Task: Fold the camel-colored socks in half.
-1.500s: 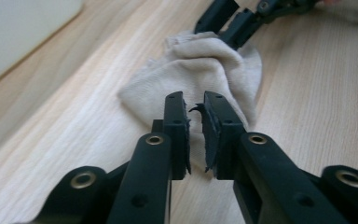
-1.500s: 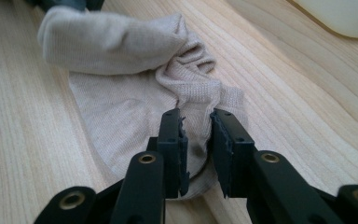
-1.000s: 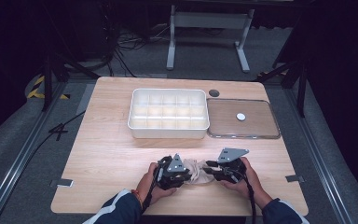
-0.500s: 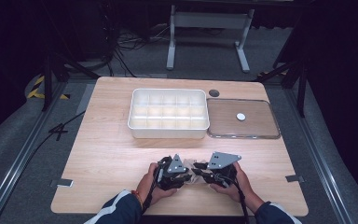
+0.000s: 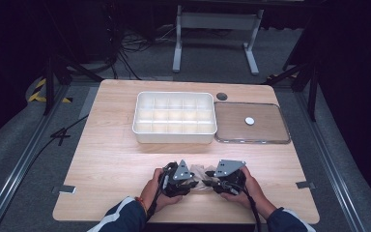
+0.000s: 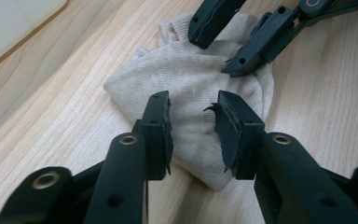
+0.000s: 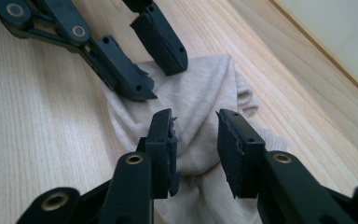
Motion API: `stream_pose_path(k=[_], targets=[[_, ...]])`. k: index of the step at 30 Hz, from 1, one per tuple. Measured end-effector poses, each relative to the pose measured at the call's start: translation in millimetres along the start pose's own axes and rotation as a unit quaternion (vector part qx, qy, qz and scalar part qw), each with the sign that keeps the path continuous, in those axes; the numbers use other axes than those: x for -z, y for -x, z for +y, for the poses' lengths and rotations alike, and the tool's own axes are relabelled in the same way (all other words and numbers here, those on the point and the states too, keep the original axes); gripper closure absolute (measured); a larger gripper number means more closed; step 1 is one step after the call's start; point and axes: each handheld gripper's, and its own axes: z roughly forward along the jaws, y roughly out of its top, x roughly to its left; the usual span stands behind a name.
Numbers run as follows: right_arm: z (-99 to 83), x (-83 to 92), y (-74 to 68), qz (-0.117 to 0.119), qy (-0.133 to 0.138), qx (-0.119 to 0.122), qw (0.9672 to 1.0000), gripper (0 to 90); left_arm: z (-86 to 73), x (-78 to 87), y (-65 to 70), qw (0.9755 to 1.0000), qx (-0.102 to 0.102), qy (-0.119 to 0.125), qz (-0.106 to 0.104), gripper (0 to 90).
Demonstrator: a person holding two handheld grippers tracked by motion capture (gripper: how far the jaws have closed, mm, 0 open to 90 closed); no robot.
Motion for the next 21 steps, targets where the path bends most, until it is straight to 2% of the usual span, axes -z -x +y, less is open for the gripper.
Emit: stream_pose_path(k=[3,4,5,6,7,9,11,17,21], targets=[[-1.4,-1.0,1.7,0.004,-0.004,-0.006,1.0,66.1,0.1,1.3,-0.3,1.0,0.003,-0.002,0.003,60.8],[-2.0,-1.3,2.7,0.012,-0.003,-0.012,0.9999,66.1,-0.6,2.9,-1.1,0.9999,0.015,0.0,0.007,56.9],[-2.5,-1.5,3.7,0.016,-0.003,-0.02,0.9997,66.2,-0.6,2.9,-1.1,0.9999,0.015,0.0,0.007,52.5],[-3.5,-1.9,5.2,0.021,-0.002,-0.026,0.9995,66.2,-1.9,6.9,-3.9,0.9994,0.032,-0.002,0.013,46.4],[-3.5,-1.9,5.2,0.021,-0.002,-0.026,0.9995,66.2,-1.9,6.9,-3.9,0.9994,0.032,-0.002,0.013,45.2],[-4.8,-2.0,6.4,0.024,0.0,-0.033,0.9992,66.2,-4.5,14.1,-5.3,0.9982,0.058,0.011,0.006,44.7],[-4.7,-2.0,5.9,0.022,-0.001,-0.031,0.9993,66.2,-5.8,17.7,-4.9,0.9976,0.068,0.013,0.0,45.1],[-4.1,-2.0,4.4,0.018,-0.001,-0.028,0.9994,66.3,-8.0,11.7,-3.2,0.9966,0.082,0.004,-0.014,43.9],[-3.9,-1.7,4.2,0.016,-0.004,-0.024,0.9996,66.2,-8.4,6.0,-2.8,0.9965,0.082,-0.009,-0.012,42.4]])
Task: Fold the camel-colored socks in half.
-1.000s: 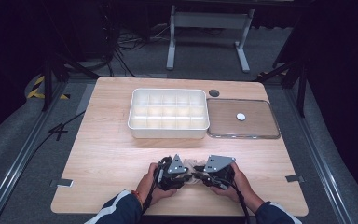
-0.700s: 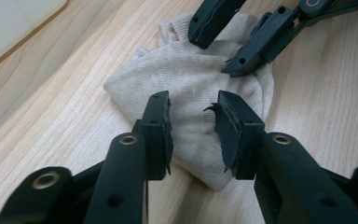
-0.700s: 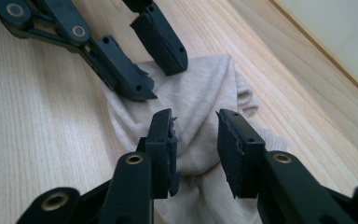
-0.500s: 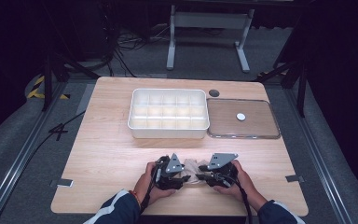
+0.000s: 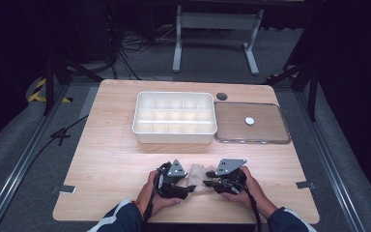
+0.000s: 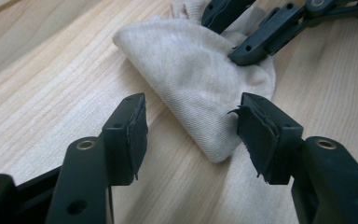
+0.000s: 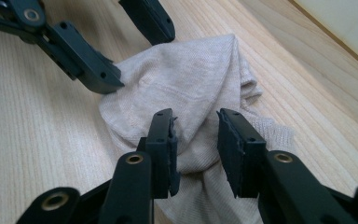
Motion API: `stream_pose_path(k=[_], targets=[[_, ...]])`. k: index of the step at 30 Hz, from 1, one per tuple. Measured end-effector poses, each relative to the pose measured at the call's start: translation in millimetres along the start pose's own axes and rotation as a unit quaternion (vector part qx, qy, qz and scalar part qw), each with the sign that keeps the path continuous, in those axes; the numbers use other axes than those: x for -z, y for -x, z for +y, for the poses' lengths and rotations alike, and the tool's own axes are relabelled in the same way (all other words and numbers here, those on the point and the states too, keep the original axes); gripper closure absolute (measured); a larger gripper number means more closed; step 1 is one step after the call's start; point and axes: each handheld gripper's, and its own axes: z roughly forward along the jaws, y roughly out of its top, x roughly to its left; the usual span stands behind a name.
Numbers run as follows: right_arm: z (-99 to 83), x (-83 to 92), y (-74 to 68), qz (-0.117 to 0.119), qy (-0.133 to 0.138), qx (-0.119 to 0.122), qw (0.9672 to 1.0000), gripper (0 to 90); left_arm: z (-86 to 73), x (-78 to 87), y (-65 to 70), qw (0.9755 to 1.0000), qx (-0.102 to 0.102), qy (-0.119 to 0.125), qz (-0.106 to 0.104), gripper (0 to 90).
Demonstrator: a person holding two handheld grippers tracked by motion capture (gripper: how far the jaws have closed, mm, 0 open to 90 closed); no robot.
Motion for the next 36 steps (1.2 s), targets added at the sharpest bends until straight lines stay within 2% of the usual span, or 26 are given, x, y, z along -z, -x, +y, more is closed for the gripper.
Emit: stream_pose_path(k=[2,9,12,14,15,16,18,24,25,26,27,28,29,31,33,36], targets=[[0.3,0.3,-0.2,-0.002,-0.002,0.003,1.0,65.9,-0.5,-1.8,-1.0,1.0,0.002,0.002,-0.001,41.6],[1.5,4.4,0.0,-0.016,-0.004,0.0,0.9999,62.3,1.5,-3.8,0.6,0.9998,-0.017,-0.003,0.007,45.7],[3.7,10.9,0.8,-0.026,0.0,-0.002,0.9997,64.6,1.9,-4.1,0.8,0.9997,-0.02,-0.004,0.008,46.6],[4.0,11.9,0.7,-0.034,-0.008,0.0,0.9994,64.8,1.9,-4.1,0.9,0.9998,-0.02,-0.005,0.007,46.6],[3.7,10.8,0.7,-0.041,-0.02,0.004,0.9989,64.7,2.1,-4.2,1.1,0.9998,-0.019,-0.005,0.008,46.6],[2.0,8.0,1.5,-0.039,-0.037,0.001,0.9985,65.3,2.3,-4.2,1.3,0.9997,-0.02,-0.006,0.009,46.9],[0.1,6.1,4.3,-0.031,-0.032,-0.011,0.999,66.5,2.8,-4.7,0.8,0.9997,-0.022,-0.005,0.01,46.9],[2.9,3.6,0.6,-0.028,-0.04,-0.001,0.9988,73.0,5.8,-6.3,-1.0,0.9999,-0.009,-0.008,0.003,47.8],[2.9,3.4,1.4,-0.025,-0.04,-0.006,0.9989,73.3,6.8,-6.3,-1.6,0.9999,-0.011,-0.01,0.0,48.7],[2.8,3.3,2.6,-0.021,-0.04,-0.009,0.999,73.4,7.3,-6.2,-2.1,0.9999,-0.002,-0.011,-0.009,51.2],[2.8,3.3,2.6,-0.021,-0.04,-0.009,0.999,73.4,7.3,-6.2,-2.1,0.9999,-0.002,-0.011,-0.009,54.8],[2.6,2.9,3.6,-0.021,-0.04,-0.012,0.9989,73.6,7.7,-7.3,-3.2,0.9998,0.005,-0.005,-0.019,54.8],[2.8,2.8,3.6,-0.02,-0.041,-0.014,0.9989,73.7,8.4,-8.4,-4.1,0.9994,0.009,-0.003,-0.033,59.2],[3.5,2.5,2.6,-0.024,-0.042,-0.012,0.9987,74.1,8.7,-9.2,-5.0,0.9991,0.012,-0.002,-0.041,64.8],[3.8,2.6,2.5,-0.024,-0.044,-0.009,0.9987,74.2,8.9,-9.1,-5.3,0.9989,0.013,0.002,-0.046,68.9],[4.2,2.4,2.0,-0.023,-0.043,-0.011,0.9987,74.3,10.9,-8.2,-2.8,0.9994,0.008,0.009,-0.033,73.5]])
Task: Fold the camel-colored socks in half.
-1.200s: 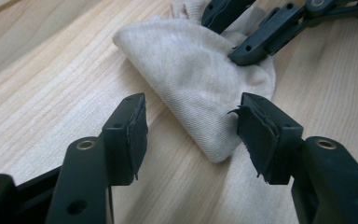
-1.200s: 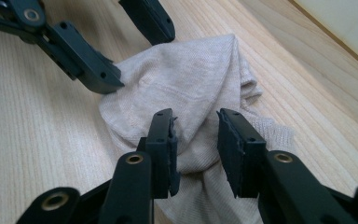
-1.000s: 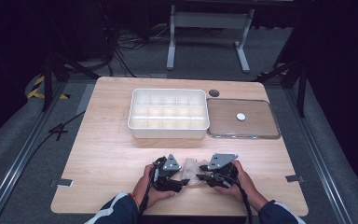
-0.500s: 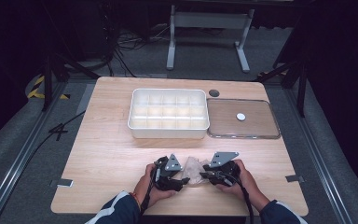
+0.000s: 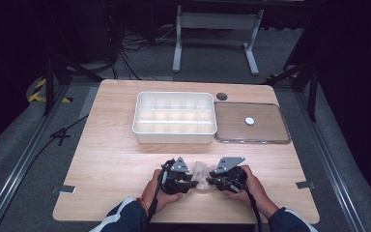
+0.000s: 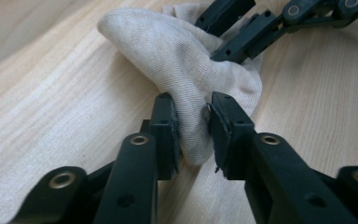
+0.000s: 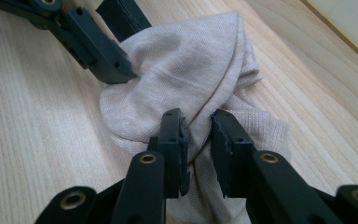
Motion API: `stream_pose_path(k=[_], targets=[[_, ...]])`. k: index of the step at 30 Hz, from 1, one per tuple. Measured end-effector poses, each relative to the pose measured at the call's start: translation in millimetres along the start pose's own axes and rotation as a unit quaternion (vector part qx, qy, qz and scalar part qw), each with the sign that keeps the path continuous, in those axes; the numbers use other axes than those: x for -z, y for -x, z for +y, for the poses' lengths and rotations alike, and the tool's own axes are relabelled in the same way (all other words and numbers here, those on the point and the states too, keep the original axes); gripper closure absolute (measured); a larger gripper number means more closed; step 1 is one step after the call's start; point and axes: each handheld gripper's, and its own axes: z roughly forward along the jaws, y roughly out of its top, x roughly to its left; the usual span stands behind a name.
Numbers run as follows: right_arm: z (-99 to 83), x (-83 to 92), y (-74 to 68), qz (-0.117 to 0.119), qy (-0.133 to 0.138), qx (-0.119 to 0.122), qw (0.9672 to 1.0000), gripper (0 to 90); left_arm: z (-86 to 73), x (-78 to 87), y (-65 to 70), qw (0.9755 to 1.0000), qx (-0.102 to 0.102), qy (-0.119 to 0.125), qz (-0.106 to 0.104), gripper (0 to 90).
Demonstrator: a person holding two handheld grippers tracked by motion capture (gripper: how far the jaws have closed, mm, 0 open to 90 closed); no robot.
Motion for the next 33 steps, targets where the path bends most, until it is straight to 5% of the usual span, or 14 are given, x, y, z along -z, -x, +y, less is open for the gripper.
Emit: stream_pose_path(k=[18,22,28,31,33], targets=[[10.0,-8.0,-8.2,-0.012,0.0,0.008,0.9999,80.0,12.3,10.7,10.9,0.9977,-0.03,0.061,-0.005,79.5],[11.2,-9.9,-9.6,-0.017,0.005,0.006,0.9998,78.5,12.7,11.0,12.4,0.9974,-0.024,0.068,-0.004,79.4],[10.4,-9.6,-8.4,-0.037,0.01,0.001,0.9993,60.3,12.9,12.1,11.7,0.9977,-0.03,0.06,0.006,80.7],[7.9,0.7,-4.0,-0.025,0.024,0.005,0.9994,54.8,13.0,14.3,9.9,0.9977,-0.026,0.061,0.011,81.3],[5.8,12.2,-0.7,-0.015,0.036,0.009,0.9992,65.2,13.0,15.7,8.2,0.9977,-0.023,0.062,0.011,81.3]])
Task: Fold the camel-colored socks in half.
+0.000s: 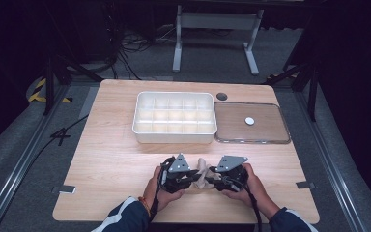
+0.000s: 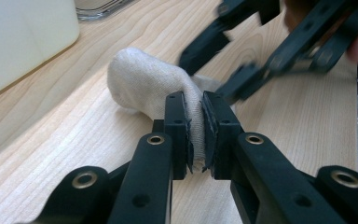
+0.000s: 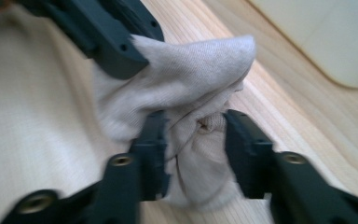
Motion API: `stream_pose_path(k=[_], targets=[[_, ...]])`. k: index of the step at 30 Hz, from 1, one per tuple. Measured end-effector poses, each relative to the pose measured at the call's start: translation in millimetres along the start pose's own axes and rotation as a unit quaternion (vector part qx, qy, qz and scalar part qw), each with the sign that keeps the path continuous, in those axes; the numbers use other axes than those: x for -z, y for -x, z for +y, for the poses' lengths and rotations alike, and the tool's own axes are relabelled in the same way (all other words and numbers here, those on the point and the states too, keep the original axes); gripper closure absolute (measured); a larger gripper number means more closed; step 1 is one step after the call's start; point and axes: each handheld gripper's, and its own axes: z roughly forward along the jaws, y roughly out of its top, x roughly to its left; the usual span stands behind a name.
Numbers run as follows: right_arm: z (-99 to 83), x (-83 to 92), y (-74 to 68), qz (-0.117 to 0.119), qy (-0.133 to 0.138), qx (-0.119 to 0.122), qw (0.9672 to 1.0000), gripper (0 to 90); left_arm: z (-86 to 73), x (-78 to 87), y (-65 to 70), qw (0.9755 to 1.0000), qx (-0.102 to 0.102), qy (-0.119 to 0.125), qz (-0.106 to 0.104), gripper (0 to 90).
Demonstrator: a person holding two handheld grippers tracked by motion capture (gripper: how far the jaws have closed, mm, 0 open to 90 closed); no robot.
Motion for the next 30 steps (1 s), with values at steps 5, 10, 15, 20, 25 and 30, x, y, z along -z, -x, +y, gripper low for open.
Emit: stream_pose_path(k=[5,10,15,20,25,30], targets=[[-2.1,2.3,1.1,0.022,-0.009,0.006,0.9997,82.0,1.1,-0.3,0.5,1.0,0.001,0.002,0.0,81.2],[-3.2,-12.4,-5.0,0.032,-0.034,0.02,0.9987,86.5,5.3,-4.9,7.1,0.9999,-0.012,0.001,0.001,80.5],[-3.8,-15.2,-5.5,0.033,-0.024,0.002,0.9992,85.0,6.2,-10.6,9.6,0.9999,-0.012,-0.003,0.002,79.6],[-4.3,-8.6,-3.1,0.028,-0.011,0.004,0.9995,77.0,4.6,-7.1,6.0,0.9999,-0.007,-0.004,0.007,79.8],[-7.0,-5.8,2.5,0.021,-0.003,-0.012,0.9997,75.9,4.2,-8.3,5.0,1.0,-0.001,-0.002,0.006,79.6],[-2.1,-13.8,-6.7,0.02,-0.01,0.008,0.9997,76.0,4.9,-11.1,8.7,1.0,-0.002,0.007,0.002,76.5]])
